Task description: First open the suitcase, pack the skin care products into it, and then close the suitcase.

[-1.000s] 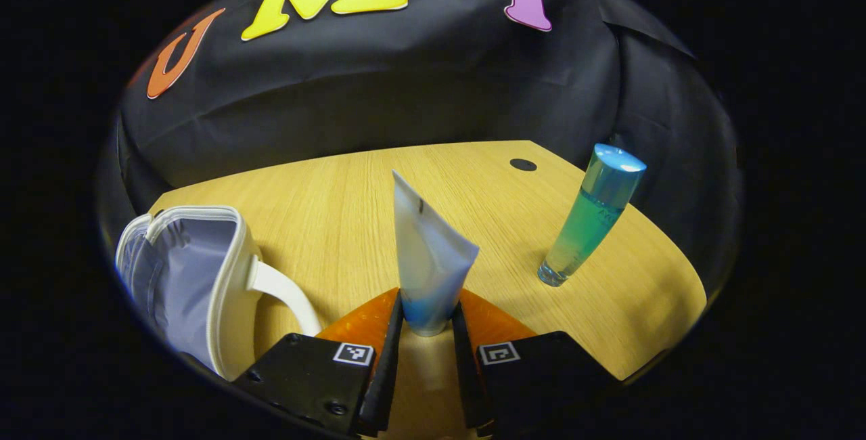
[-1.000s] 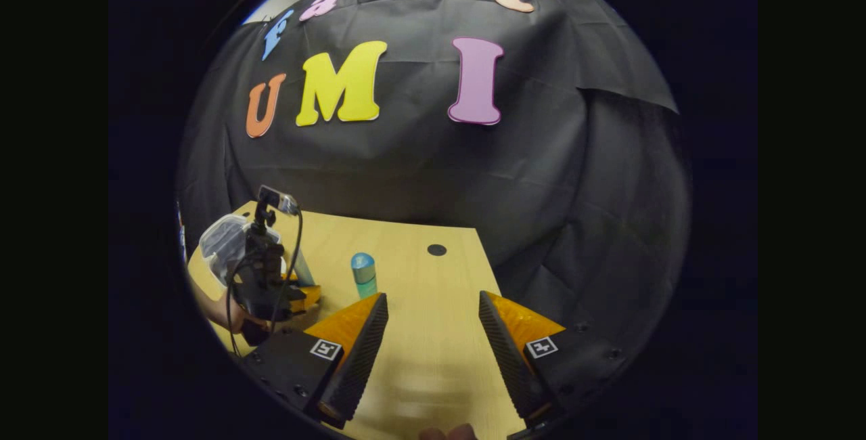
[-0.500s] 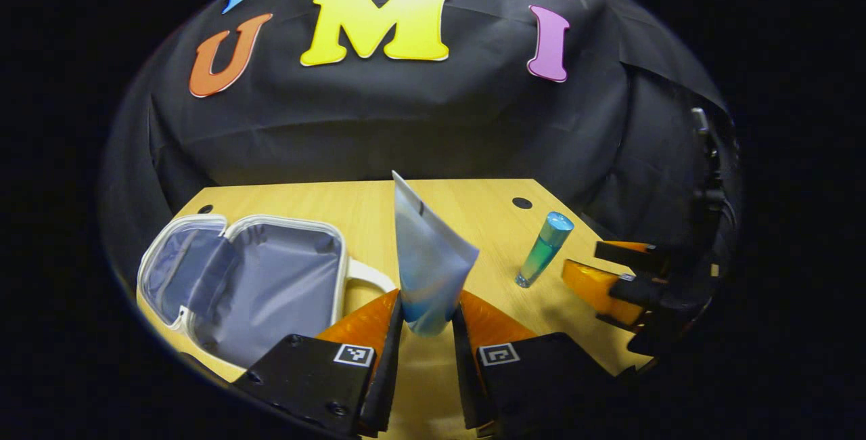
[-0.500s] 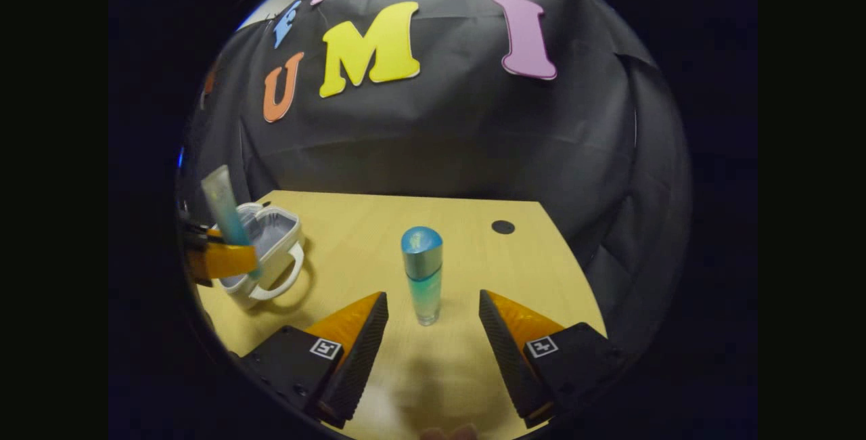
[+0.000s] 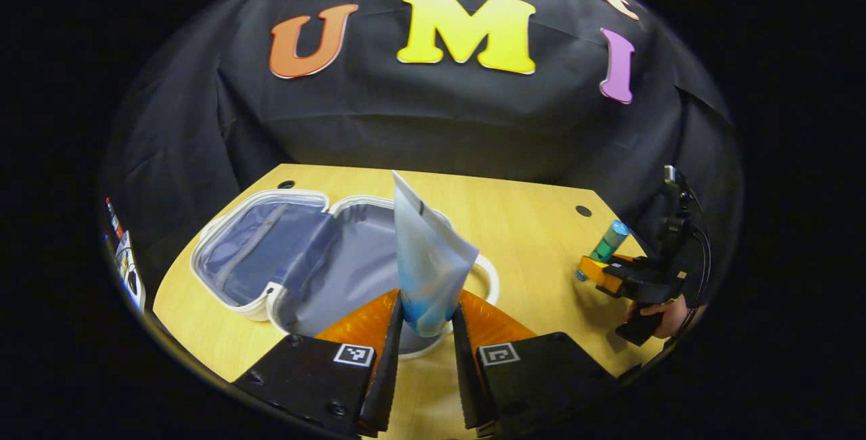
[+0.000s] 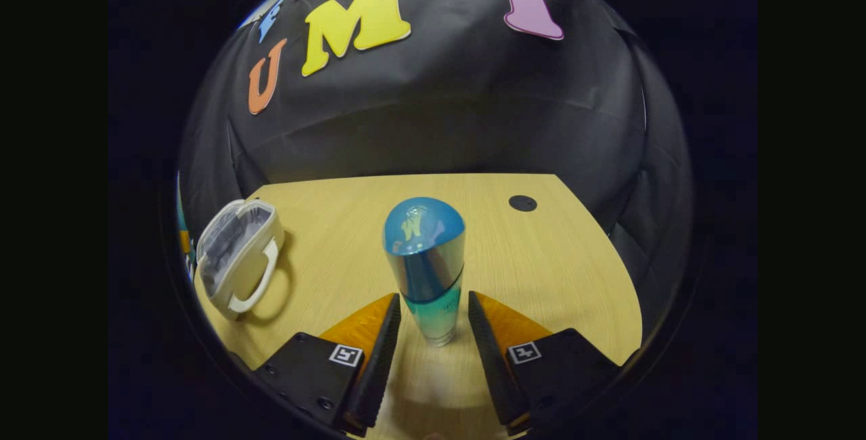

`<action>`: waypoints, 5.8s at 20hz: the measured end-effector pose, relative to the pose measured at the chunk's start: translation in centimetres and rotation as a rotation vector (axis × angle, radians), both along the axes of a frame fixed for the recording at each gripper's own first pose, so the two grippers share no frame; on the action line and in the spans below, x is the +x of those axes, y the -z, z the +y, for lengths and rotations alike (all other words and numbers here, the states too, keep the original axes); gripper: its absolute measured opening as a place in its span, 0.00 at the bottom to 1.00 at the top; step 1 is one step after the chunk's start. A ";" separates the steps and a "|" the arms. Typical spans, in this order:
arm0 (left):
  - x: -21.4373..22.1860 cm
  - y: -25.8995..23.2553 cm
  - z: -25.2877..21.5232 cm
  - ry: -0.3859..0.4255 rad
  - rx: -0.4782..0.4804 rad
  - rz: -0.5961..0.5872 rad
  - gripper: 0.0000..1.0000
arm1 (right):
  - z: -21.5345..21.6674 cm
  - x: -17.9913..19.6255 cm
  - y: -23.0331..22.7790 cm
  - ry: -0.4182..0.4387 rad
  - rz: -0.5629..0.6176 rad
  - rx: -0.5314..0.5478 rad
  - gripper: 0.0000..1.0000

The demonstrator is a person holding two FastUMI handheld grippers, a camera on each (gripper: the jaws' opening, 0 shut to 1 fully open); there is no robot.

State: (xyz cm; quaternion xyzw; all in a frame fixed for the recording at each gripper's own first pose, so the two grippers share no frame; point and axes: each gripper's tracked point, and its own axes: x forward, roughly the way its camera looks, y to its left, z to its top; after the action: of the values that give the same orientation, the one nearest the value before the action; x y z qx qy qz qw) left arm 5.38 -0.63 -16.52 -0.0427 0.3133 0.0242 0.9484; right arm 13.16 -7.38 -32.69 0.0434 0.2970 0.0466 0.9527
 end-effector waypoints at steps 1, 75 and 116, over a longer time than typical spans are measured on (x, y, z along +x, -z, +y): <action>-0.1 0.0 0.9 -0.011 -0.001 0.004 0.42 | 0.0 0.2 0.1 0.003 0.000 -0.001 0.57; -10.3 -2.3 25.8 -0.351 -0.248 -0.008 0.99 | 36.3 -5.0 2.3 -0.015 0.730 0.011 0.35; 7.8 11.8 42.5 -0.311 -0.684 -0.009 0.94 | 25.8 -13.0 -21.5 -0.342 0.029 -0.039 0.80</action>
State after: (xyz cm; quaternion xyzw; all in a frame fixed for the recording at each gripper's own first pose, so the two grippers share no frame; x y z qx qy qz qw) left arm 13.14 41.83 -28.30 -0.4041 0.2888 0.0618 0.8657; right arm 0.18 18.43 -11.18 -0.0258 0.3146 0.2017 0.9272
